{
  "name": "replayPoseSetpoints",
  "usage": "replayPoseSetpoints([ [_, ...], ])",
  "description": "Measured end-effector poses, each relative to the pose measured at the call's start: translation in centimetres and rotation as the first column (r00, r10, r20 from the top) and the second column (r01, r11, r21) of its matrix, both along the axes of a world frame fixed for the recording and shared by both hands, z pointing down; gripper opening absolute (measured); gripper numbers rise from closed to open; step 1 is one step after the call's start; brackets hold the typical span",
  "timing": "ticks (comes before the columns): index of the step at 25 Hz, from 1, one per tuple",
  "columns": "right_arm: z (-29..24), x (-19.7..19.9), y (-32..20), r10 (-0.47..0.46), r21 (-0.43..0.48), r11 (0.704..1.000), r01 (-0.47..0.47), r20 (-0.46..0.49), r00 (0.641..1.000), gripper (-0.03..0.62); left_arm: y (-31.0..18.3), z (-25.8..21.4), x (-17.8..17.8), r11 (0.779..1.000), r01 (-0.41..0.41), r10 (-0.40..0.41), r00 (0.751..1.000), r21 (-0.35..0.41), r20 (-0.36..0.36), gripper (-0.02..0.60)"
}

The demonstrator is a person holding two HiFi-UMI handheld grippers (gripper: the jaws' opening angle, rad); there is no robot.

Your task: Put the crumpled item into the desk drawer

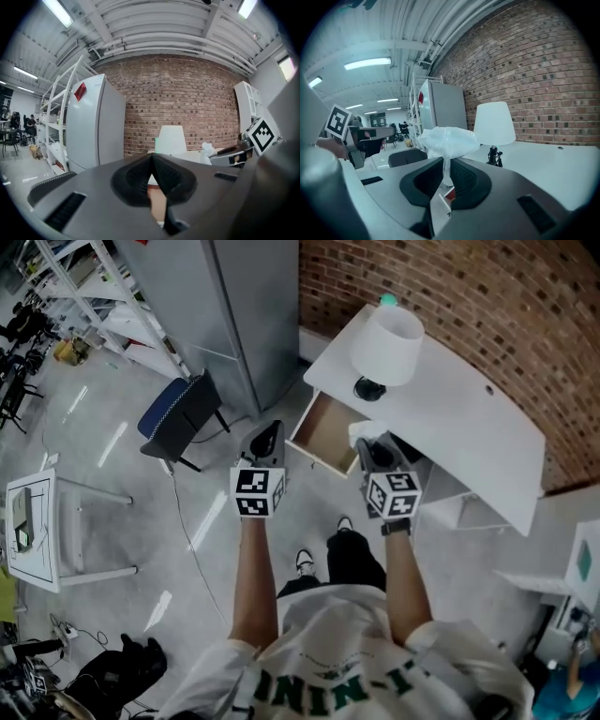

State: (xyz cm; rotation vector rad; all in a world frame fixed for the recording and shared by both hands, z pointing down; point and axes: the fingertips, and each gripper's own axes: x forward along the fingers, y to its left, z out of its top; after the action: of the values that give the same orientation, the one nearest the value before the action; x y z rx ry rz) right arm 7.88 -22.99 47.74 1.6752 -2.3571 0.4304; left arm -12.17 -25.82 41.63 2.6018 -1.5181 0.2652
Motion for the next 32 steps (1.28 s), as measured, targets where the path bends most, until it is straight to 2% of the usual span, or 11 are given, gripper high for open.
replayPoseSetpoints([
  [7,6.7,2.0,-4.0,-0.052,-0.118,0.992,0.046,-0.051,0.997,0.040,-4.5,6.0,3.1,0.998,-0.052,0.053,0.998,-0.047,0.017,-0.002],
  [13,12.6,2.4,-6.4,-0.096,-0.211,0.974,0.081,-0.060,0.994,0.040,-6.7,11.3,4.8,0.989,-0.080,0.077,0.996,-0.123,-0.033,-0.002],
  [21,19.7,2.2,-9.6,-0.188,-0.307,0.940,0.146,-0.111,0.976,0.040,-9.2,15.9,5.2,0.979,-0.080,0.075,0.997,-0.186,-0.034,-0.002],
  [32,28.7,1.6,-13.2,-0.303,-0.446,0.870,0.210,-0.147,0.942,0.041,-12.5,22.9,6.7,0.962,-0.088,0.077,0.996,-0.259,-0.055,-0.002],
])
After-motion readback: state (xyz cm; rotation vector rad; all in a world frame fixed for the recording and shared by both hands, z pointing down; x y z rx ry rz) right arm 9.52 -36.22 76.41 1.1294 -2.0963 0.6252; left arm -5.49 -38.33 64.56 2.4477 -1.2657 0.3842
